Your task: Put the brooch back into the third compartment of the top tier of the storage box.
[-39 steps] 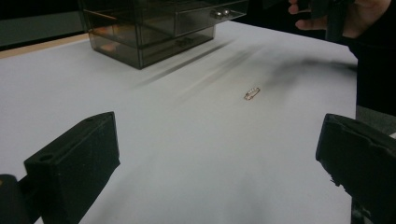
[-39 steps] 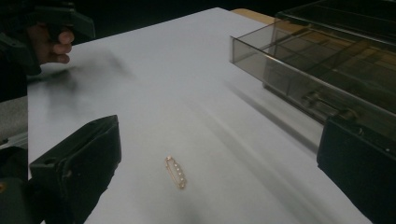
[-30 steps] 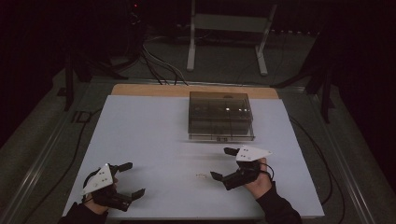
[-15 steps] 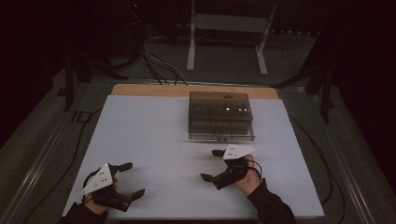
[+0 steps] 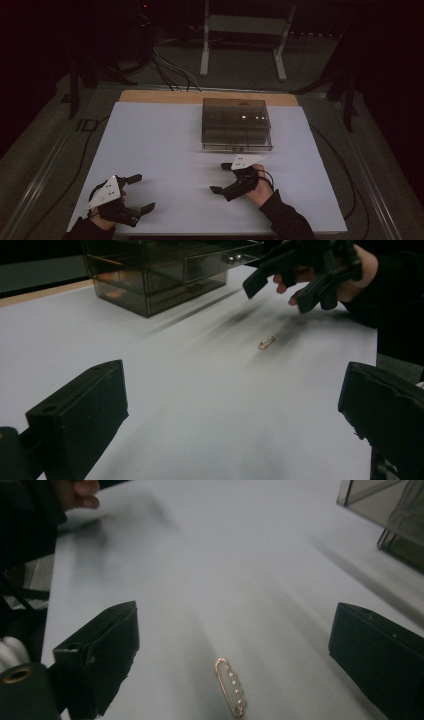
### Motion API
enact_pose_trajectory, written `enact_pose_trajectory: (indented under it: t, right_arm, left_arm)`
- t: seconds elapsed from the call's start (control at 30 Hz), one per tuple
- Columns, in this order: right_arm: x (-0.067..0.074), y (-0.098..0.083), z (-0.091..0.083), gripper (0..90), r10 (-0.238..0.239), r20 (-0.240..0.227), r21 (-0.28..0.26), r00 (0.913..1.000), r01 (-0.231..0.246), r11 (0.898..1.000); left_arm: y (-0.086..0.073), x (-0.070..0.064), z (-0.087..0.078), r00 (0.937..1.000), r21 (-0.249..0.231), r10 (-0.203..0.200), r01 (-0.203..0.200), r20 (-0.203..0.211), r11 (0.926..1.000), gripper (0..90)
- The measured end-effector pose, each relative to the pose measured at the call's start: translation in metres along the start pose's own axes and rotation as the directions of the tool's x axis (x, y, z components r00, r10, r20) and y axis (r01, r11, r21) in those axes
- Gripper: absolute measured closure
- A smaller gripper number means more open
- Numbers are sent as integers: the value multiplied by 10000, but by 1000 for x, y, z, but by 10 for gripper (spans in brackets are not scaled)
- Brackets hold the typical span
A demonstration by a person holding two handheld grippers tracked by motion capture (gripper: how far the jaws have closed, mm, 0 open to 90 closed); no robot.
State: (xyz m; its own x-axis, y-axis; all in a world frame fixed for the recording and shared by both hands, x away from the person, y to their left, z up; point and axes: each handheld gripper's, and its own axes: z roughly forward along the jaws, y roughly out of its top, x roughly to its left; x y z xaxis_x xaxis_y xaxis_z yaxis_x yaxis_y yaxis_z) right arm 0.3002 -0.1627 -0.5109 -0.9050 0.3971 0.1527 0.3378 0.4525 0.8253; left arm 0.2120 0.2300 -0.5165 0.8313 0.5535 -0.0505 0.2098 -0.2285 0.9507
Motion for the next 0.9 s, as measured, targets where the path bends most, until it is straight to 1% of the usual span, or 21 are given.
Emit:
enact_pose_trajectory:
  t: [0.07, 0.13, 0.23, 0.27, 0.3, 0.37, 0.4, 0.43, 0.5, 0.6, 0.63, 0.67, 0.7, 0.73, 0.77, 0.83, 0.9]
  right_arm:
    - [-2, -1, 3, 133, 67, -8, 241, 10000, -67, 9997]
    - [-3, -2, 5, 140, -62, 32, 351, 10000, 61, 9994]
    - [-4, -3, 6, 148, -66, 44, 471, 10000, 64, 9989]
    - [-3, -4, 7, 150, -181, 18, 571, 9998, 179, 9982]
    - [-3, -4, 7, 150, -181, 18, 571, 9998, 179, 9982]
    - [-3, -4, 8, 140, -408, 67, 687, 9991, 402, 9968]
    - [-3, -5, 9, 131, -661, 144, 771, 9977, 648, 9949]
    - [-2, -5, 10, 132, -705, 172, 802, 9974, 689, 9944]
    - [-1, -5, 10, 140, -702, 220, 904, 9973, 679, 9936]
    - [1, -5, 11, 138, -721, 509, 1133, 9961, 659, 9914]
    - [1, -5, 11, 135, -657, 597, 1187, 9960, 583, 9912]
    - [2, -5, 11, 147, -528, 611, 1241, 9967, 449, 9913]
    - [3, -5, 12, 167, -558, 621, 1280, 9965, 475, 9906]
    - [3, -5, 12, 200, -606, 763, 1321, 9952, 501, 9900]
    - [4, -5, 12, 249, -542, 844, 1366, 9950, 423, 9897]
    - [4, -5, 12, 303, -505, 900, 1393, 9947, 376, 9895]
    - [5, -5, 13, 386, -637, 846, 1560, 9944, 499, 9865]
  left_arm:
    - [0, 0, 0, 10000, 6, -37, 37, -8, 10000, 5]
    - [0, 0, 0, 10000, -9, -37, 37, 23, 10000, 5]
    - [-1, 0, 0, 10000, 11, -46, 46, 17, 10000, 5]
    - [-1, 0, 0, 10000, 24, -41, 41, 16, 10000, 5]
    - [0, 0, 1, 10000, 10, -31, 31, 31, 10000, 5]
    - [-1, 0, 0, 10000, -1, -53, 53, 34, 10000, 5]
    - [-1, 0, 0, 10000, 4, -52, 52, 24, 10000, 5]
    - [-1, 0, 0, 10000, 9, -49, 49, 22, 10000, 5]
    - [0, 0, 1, 10000, -10, -25, 26, 51, 10000, 5]
    - [0, -1, 1, 10000, -10, -26, 26, 37, 10000, 5]
    - [0, -1, 1, 10000, 10, -14, 14, 36, 10000, 5]
    - [0, -1, 1, 10000, -1, -10, 10, 53, 10000, 5]
    - [0, -1, 1, 10000, -15, -19, 19, 51, 10000, 5]
    - [0, 0, 1, 10000, -14, -31, 31, 39, 10000, 5]
    - [0, 0, 1, 10000, -10, -35, 35, 34, 10000, 5]
    - [0, -1, 1, 10000, 2, -10, 10, 43, 10000, 5]
    - [0, -1, 0, 10000, -8, 1, -1, 42, 10000, 5]
